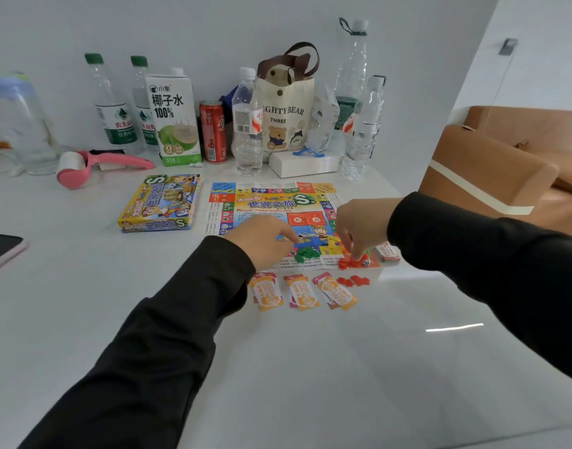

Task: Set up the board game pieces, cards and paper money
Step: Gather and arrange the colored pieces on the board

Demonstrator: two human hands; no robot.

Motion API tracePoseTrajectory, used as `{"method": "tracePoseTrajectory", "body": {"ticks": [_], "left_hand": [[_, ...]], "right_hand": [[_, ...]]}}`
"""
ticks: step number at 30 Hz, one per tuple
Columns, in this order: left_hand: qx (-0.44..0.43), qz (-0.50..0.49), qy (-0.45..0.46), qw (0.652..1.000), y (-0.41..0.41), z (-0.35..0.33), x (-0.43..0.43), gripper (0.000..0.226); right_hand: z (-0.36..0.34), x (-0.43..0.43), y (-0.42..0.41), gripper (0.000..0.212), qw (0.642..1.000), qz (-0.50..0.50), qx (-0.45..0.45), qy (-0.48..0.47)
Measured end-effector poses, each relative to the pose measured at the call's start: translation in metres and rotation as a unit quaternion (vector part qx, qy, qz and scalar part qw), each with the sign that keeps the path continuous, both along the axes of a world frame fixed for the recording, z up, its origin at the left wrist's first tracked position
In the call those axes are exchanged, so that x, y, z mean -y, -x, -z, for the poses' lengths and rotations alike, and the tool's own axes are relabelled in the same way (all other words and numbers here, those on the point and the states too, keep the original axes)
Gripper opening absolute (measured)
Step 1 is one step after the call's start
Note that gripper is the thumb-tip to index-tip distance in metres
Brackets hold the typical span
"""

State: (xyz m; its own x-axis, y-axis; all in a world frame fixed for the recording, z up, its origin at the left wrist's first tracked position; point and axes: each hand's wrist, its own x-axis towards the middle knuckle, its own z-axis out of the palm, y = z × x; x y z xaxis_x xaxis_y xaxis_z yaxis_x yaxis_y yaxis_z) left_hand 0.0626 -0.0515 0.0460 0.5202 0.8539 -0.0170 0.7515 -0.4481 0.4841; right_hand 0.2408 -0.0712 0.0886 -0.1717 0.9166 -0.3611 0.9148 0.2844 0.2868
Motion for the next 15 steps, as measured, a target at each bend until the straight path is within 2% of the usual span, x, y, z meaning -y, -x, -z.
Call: {"method": "tracePoseTrajectory", "body": {"ticks": [6,15], "left_hand": [[-0.029,0.053,-0.029,0.998,-0.032,0.006,0.013,0.035],[-0.058,0.103,-0.03,0.993,-0.055,0.02,0.019,0.048]], "right_hand": [[0.0,-0.003,-0.004,0.027,1.0,-0.004,0.013,-0.017],[-0.018,-0.005,-0.022,0.022,0.997,0.011,-0.052,-0.046]]}}
